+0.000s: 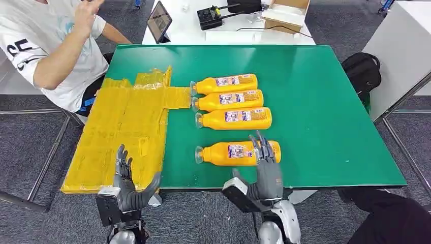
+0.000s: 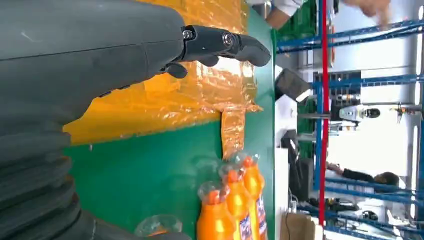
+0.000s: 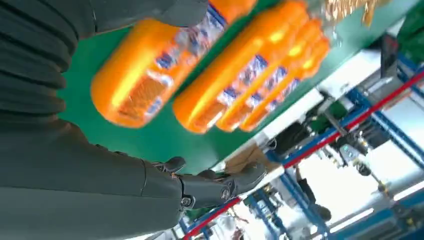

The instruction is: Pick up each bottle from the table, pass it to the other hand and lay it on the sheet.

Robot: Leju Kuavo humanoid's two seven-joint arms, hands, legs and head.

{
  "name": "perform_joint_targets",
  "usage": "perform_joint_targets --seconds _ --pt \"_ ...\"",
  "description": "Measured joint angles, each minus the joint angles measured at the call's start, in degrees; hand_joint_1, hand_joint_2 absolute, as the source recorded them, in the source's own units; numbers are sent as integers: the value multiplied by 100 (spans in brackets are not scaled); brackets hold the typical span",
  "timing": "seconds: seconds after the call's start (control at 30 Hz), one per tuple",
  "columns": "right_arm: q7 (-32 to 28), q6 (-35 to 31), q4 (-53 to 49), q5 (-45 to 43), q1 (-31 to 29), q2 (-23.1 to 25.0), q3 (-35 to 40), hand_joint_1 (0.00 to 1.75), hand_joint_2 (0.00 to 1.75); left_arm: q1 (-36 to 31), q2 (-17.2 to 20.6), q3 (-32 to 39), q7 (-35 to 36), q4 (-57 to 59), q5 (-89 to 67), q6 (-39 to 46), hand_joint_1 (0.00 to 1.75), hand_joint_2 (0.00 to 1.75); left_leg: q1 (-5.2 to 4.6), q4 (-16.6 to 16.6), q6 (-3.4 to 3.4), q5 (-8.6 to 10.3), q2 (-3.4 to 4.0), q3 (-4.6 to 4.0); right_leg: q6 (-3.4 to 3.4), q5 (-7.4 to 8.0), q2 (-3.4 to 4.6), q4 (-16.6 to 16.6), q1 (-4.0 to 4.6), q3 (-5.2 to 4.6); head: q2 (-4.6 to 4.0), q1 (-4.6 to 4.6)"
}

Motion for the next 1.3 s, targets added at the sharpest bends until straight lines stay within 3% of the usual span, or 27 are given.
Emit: perform_joint_targets --seconds 0.13,0.47,0.87,1.3 --pt "70 35 46 102 -113 -20 -53 0 175 -9 0 0 0 0 0 -28 0 175 0 0 0 -1 0 -1 0 0 0 0 0 -1 0 -2" --pt "1294 614 895 815 -889 -439 -208 0 175 -70 0 0 0 72 17 -192 0 175 -2 1 3 2 -1 -1 4 4 0 -1 -1 2 0 0" --pt "1537 649 2579 933 -1752 -870 -322 0 175 -296 31 -151 0 439 192 -260 0 175 -1 2 3 2 -6 0 4 3 -2 -1 -1 1 0 -2" --pt "1576 619 3139 1104 -2120 -1003 -424 0 175 -431 57 -249 0 665 256 -262 0 175 -2 2 3 2 -1 9 5 5 0 -1 -1 10 0 -2"
